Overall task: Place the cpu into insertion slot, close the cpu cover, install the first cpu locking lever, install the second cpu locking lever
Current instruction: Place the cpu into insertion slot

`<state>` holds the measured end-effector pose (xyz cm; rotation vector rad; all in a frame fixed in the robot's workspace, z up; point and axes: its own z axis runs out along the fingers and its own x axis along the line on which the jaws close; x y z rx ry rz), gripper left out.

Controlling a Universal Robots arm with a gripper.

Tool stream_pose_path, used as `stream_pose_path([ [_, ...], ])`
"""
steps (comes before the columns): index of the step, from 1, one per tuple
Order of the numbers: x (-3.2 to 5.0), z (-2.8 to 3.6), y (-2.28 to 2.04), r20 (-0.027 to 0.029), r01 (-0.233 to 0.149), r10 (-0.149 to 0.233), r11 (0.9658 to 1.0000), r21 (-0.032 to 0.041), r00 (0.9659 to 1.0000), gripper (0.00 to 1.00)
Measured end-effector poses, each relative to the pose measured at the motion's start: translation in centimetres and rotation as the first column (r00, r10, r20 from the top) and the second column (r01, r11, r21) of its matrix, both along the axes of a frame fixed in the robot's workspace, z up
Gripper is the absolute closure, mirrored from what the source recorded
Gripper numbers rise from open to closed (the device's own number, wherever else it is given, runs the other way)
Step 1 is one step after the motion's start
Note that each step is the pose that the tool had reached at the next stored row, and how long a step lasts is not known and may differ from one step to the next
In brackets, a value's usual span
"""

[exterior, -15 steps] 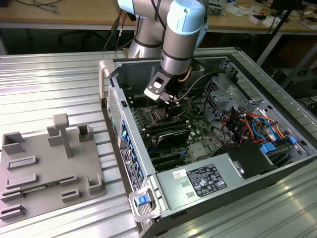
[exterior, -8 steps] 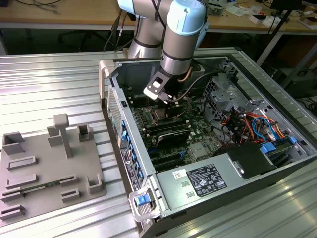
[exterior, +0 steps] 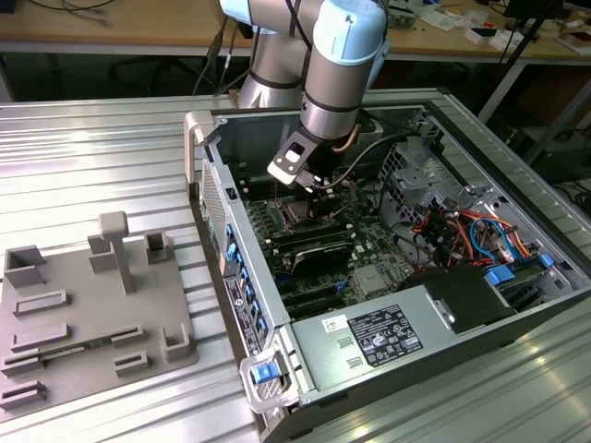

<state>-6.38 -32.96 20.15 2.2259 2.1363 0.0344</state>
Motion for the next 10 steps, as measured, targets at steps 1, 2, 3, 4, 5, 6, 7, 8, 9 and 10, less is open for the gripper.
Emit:
stream_pose_path([
  [1,-0.01,0.01,-0.02,-0.0003,0.001,-0.001,1.0000,-0.0001,1.0000,0.44],
  [2,-0.01,0.01,-0.04,-0.0004,0.002,-0.002,1.0000,-0.0002,1.0000,0.44],
  [3,-0.01,0.01,-0.05,-0.0002,0.002,-0.002,1.0000,-0.0003,1.0000,0.44],
  [4,-0.01,0.01,-0.07,-0.0003,0.002,-0.002,1.0000,-0.0003,1.0000,0.44],
  [5,-0.01,0.01,-0.09,-0.0002,0.002,-0.002,1.0000,-0.0004,1.0000,0.44],
  [6,-0.01,0.02,-0.09,-0.0003,0.002,-0.002,1.0000,-0.0005,1.0000,0.44],
  [7,-0.01,0.02,-0.10,-0.0003,0.002,-0.002,1.0000,-0.0005,1.0000,0.44],
  [8,-0.01,0.02,-0.10,-0.0003,0.002,-0.002,1.0000,-0.0006,1.0000,0.44],
  [9,-0.01,0.02,-0.10,-0.0003,0.002,-0.002,1.0000,-0.0005,1.0000,0.44],
  [10,-0.01,0.02,-0.11,-0.0003,0.002,-0.002,1.0000,-0.0009,1.0000,0.44],
])
